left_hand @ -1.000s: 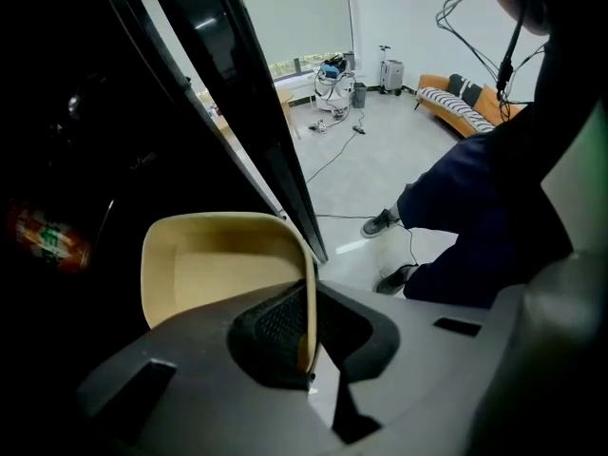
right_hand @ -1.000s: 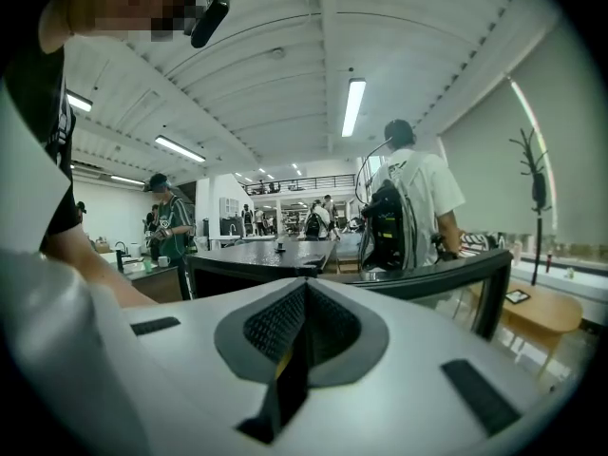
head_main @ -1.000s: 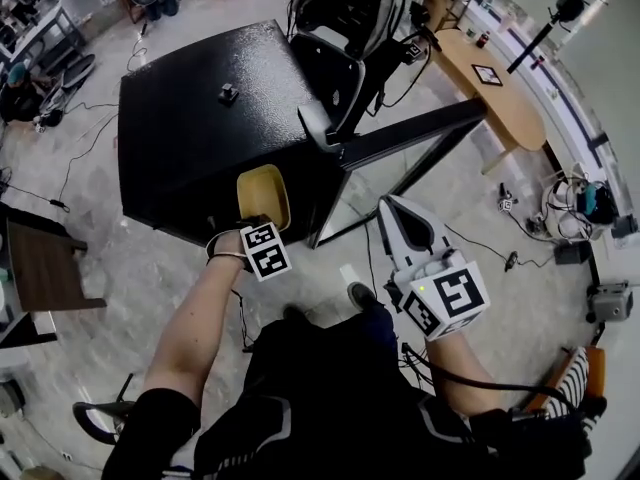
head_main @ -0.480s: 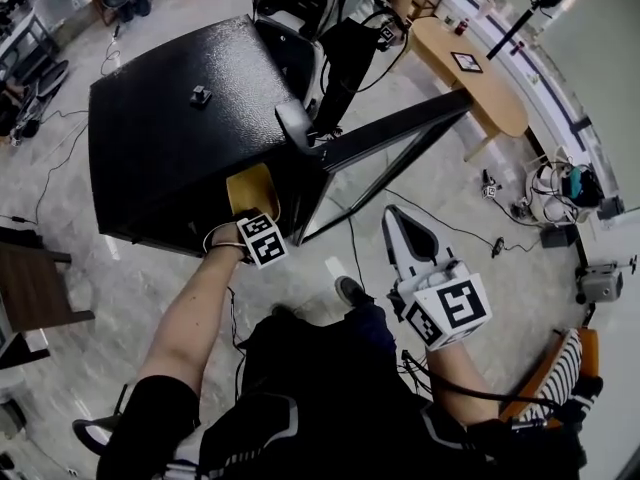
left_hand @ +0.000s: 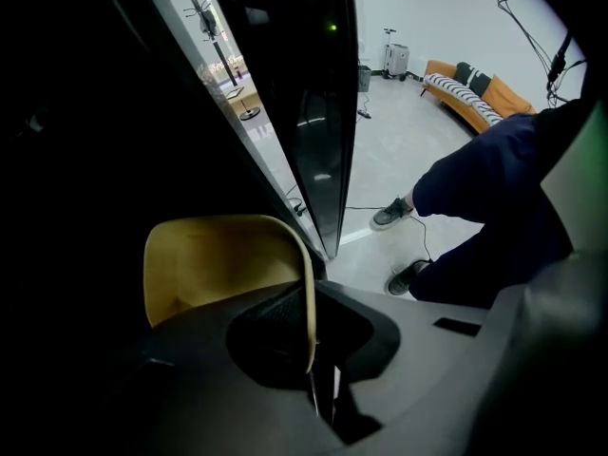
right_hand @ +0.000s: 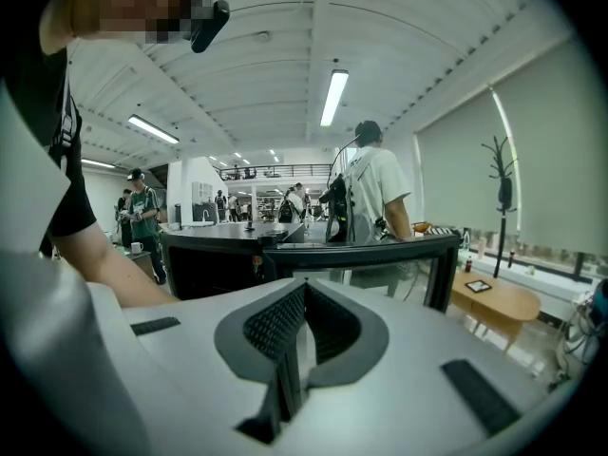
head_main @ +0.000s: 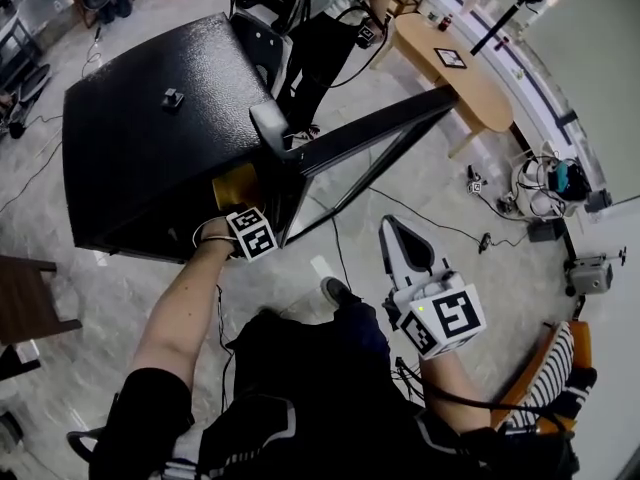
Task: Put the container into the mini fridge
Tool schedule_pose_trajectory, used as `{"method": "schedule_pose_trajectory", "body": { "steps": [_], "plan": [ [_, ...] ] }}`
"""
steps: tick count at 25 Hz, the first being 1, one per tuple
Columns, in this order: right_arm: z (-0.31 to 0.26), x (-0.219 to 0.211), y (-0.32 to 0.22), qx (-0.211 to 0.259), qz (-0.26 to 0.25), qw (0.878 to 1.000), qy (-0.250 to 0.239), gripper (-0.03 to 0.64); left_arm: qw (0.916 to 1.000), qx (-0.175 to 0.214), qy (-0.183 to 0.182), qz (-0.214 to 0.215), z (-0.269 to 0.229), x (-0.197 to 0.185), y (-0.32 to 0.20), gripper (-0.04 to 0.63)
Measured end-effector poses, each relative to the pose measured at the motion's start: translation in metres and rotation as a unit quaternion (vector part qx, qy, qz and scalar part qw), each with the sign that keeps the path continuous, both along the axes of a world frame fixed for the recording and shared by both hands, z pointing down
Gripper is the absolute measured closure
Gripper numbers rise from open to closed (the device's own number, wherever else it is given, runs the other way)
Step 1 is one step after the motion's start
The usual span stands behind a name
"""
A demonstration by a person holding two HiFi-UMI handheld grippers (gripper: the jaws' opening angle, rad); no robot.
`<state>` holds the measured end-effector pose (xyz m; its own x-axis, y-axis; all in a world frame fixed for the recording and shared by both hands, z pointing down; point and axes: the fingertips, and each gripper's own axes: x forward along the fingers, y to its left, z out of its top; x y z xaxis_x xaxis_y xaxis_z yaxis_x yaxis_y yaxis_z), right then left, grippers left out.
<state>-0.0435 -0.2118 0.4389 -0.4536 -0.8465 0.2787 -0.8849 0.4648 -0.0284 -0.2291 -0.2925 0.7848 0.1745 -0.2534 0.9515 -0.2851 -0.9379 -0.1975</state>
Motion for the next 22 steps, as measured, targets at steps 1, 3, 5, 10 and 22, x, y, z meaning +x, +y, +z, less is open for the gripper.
{"method": "schedule_pose_trajectory", "body": {
  "steps": [1, 3, 5, 10, 22],
  "plan": [
    [0.001, 0.002, 0.0, 0.0, 0.002, 1.0, 0.0, 0.609, 1.0, 0.001, 0.0, -0.001, 0.002, 0.001, -0.002, 0.583],
    [0.003, 0.006, 0.0, 0.001, 0.005, 1.0, -0.001, 0.609, 1.0, 0.001, -0.004, -0.003, 0.006, 0.002, -0.004, 0.583],
    [0.006, 0.009, -0.001, 0.001, 0.007, 1.0, -0.002, 0.609, 0.9999, 0.003, -0.009, -0.004, 0.01, 0.0, -0.008, 0.583],
    [0.01, 0.011, -0.004, -0.001, 0.004, 1.0, -0.002, 0.609, 0.9998, 0.009, -0.016, -0.003, 0.013, -0.002, -0.012, 0.583],
    [0.02, 0.011, -0.01, -0.015, -0.014, 1.0, 0.006, 0.609, 0.9988, 0.036, -0.022, -0.025, 0.018, -0.001, -0.033, 0.583]
  ]
}}
